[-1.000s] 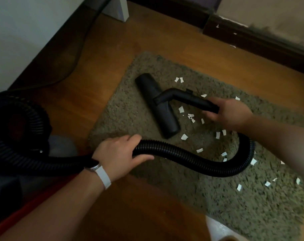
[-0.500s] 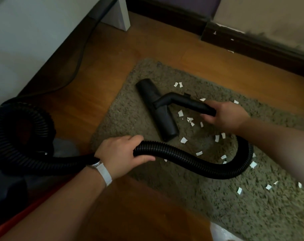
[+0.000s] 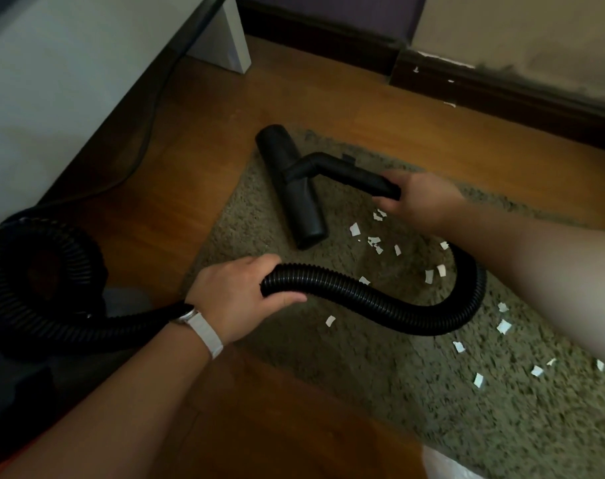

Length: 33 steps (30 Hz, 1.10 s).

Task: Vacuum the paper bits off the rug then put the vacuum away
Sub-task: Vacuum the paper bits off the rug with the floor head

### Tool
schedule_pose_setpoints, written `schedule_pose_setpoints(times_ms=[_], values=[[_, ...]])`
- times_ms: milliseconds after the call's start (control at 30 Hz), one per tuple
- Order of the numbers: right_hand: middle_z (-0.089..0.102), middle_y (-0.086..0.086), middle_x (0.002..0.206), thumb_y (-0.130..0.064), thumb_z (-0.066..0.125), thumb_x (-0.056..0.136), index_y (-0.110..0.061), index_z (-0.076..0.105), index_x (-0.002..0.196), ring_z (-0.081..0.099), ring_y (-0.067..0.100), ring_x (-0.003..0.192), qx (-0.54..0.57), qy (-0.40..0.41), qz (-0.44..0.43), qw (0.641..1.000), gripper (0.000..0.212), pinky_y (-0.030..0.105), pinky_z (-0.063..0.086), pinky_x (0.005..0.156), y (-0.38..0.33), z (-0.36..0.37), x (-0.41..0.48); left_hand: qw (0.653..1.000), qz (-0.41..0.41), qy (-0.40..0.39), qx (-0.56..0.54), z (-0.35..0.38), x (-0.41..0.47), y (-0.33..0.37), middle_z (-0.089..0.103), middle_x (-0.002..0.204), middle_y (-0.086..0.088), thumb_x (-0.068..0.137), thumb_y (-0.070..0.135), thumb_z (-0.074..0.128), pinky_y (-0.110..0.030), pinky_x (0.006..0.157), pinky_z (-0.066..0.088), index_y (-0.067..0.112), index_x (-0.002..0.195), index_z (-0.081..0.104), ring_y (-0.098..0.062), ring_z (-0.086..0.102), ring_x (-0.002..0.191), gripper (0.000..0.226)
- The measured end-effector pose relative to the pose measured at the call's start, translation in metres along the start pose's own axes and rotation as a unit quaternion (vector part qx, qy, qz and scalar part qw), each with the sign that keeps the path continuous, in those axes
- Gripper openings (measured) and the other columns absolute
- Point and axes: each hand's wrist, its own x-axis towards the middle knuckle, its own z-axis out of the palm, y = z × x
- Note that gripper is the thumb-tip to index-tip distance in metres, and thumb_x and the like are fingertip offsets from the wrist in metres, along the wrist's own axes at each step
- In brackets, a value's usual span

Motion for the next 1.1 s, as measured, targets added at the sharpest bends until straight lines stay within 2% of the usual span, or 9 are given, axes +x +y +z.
schedule_pose_setpoints(times_ms=[67, 233, 367, 467, 600, 733, 833, 933, 1100], values=[[0.06, -0.006, 0.078, -0.049, 0.053, 0.097, -0.03, 0.051, 0.124, 0.061, 0.014, 0.063, -0.014, -0.007, -0.029, 0.999, 0.033, 0.031, 0.056, 0.056, -0.012, 0.004, 0.005, 1.0, 0.008, -0.001, 0.001, 0.002, -0.001, -0.001, 0.057, 0.091, 0.016, 0.071, 0.085, 0.029, -0.026, 0.061, 0.043, 0.037, 0.119, 0.053, -0.009, 0.059, 0.082, 0.072], [0.061, -0.006, 0.08, -0.052, 0.05, 0.097, -0.032, 0.049, 0.127, 0.062, 0.014, 0.065, -0.054, -0.046, -0.064, 0.995, 0.036, 0.037, 0.059, 0.062, -0.024, 0.008, 0.011, 0.999, 0.03, 0.013, 0.011, 0.01, -0.006, -0.006, 0.056, 0.084, 0.018, 0.075, 0.086, 0.03, -0.018, 0.051, 0.033, 0.035, 0.115, 0.056, -0.003, 0.055, 0.07, 0.07], [0.061, -0.004, 0.08, -0.048, 0.053, 0.098, -0.031, 0.052, 0.125, 0.063, 0.015, 0.063, -0.021, -0.034, 0.005, 0.999, 0.032, 0.033, 0.058, 0.055, -0.003, 0.006, 0.007, 0.999, 0.032, 0.027, -0.003, 0.011, -0.007, -0.007, 0.063, 0.084, 0.014, 0.075, 0.085, 0.032, -0.023, 0.053, 0.04, 0.033, 0.111, 0.059, -0.008, 0.06, 0.071, 0.07], [0.063, 0.001, 0.084, -0.045, 0.055, 0.097, -0.031, 0.051, 0.129, 0.066, 0.019, 0.066, 0.028, -0.034, 0.085, 0.995, 0.035, 0.039, 0.062, 0.059, 0.019, 0.002, 0.002, 0.999, 0.023, 0.026, -0.013, 0.009, -0.003, -0.008, 0.062, 0.084, 0.014, 0.074, 0.087, 0.032, -0.024, 0.052, 0.037, 0.034, 0.11, 0.059, -0.009, 0.059, 0.071, 0.069], [0.063, 0.003, 0.087, -0.045, 0.056, 0.097, -0.028, 0.052, 0.131, 0.066, 0.021, 0.07, 0.062, -0.017, 0.138, 0.988, 0.039, 0.038, 0.06, 0.061, 0.035, -0.001, 0.0, 1.0, 0.008, 0.02, -0.02, 0.005, 0.004, -0.008, 0.061, 0.084, 0.013, 0.073, 0.087, 0.029, -0.026, 0.054, 0.044, 0.035, 0.11, 0.057, -0.01, 0.059, 0.073, 0.07], [0.062, 0.001, 0.084, -0.05, 0.055, 0.096, -0.029, 0.053, 0.128, 0.065, 0.02, 0.068, 0.036, -0.008, 0.112, 0.993, 0.039, 0.041, 0.061, 0.063, 0.024, 0.002, 0.007, 1.0, 0.005, 0.017, -0.024, 0.003, 0.006, -0.005, 0.062, 0.085, 0.013, 0.072, 0.086, 0.029, -0.027, 0.057, 0.047, 0.035, 0.11, 0.057, -0.009, 0.06, 0.074, 0.069], [0.061, -0.002, 0.08, -0.049, 0.053, 0.097, -0.03, 0.054, 0.123, 0.064, 0.017, 0.064, 0.016, -0.007, 0.065, 0.998, 0.033, 0.033, 0.058, 0.055, 0.007, 0.004, 0.014, 1.0, 0.012, 0.019, -0.022, 0.006, 0.003, -0.007, 0.062, 0.084, 0.013, 0.074, 0.087, 0.031, -0.027, 0.056, 0.048, 0.035, 0.11, 0.057, -0.009, 0.06, 0.073, 0.069], [0.061, -0.003, 0.079, -0.049, 0.053, 0.097, -0.03, 0.053, 0.123, 0.063, 0.015, 0.062, 0.001, -0.014, 0.031, 0.999, 0.031, 0.027, 0.052, 0.049, -0.003, 0.007, 0.017, 0.999, 0.022, 0.026, -0.014, 0.011, 0.0, -0.01, 0.063, 0.083, 0.012, 0.074, 0.089, 0.03, -0.024, 0.051, 0.041, 0.034, 0.112, 0.058, -0.009, 0.059, 0.07, 0.072], [0.063, 0.0, 0.082, -0.05, 0.054, 0.096, -0.032, 0.053, 0.128, 0.066, 0.019, 0.066, 0.02, -0.031, 0.076, 0.996, 0.037, 0.042, 0.062, 0.061, 0.016, 0.003, 0.008, 0.999, 0.023, 0.026, -0.014, 0.011, 0.002, -0.01, 0.061, 0.083, 0.013, 0.074, 0.089, 0.028, -0.026, 0.052, 0.043, 0.034, 0.112, 0.057, -0.01, 0.059, 0.07, 0.073]])
